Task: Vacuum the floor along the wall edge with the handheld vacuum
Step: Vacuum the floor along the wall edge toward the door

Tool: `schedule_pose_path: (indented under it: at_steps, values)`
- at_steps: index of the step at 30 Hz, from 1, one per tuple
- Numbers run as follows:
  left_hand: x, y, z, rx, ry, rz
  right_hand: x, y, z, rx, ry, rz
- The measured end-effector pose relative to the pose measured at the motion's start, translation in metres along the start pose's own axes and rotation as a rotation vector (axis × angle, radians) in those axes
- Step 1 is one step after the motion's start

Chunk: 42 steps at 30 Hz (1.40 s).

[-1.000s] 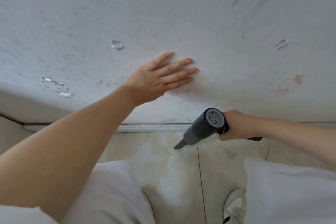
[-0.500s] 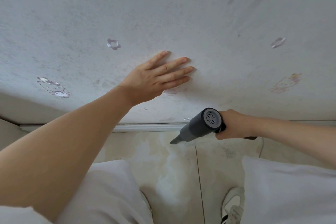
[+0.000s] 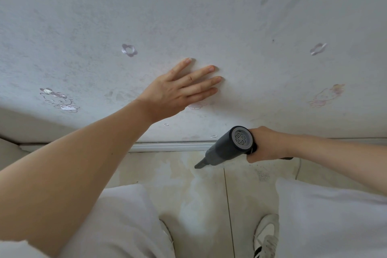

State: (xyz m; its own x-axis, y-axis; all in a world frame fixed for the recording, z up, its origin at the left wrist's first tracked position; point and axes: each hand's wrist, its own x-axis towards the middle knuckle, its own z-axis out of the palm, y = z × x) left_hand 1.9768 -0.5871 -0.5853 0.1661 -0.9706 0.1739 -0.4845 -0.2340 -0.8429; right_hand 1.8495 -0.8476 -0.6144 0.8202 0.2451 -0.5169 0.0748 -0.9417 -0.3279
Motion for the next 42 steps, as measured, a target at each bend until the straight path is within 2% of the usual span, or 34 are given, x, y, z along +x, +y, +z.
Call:
schedule_pose_path:
  at_steps: [21, 35, 42]
  values:
    - [0.011, -0.003, -0.015, 0.005, -0.052, 0.043, -0.036, 0.023, 0.002, -0.069, -0.011, 0.077]
    - [0.035, -0.003, -0.01, 0.02, 0.029, -0.012, -0.028, 0.039, -0.003, 0.016, 0.032, 0.113]
    - [0.035, 0.0, 0.0, 0.11, 0.08, -0.002, -0.016, 0.051, -0.001, 0.049, 0.057, 0.08]
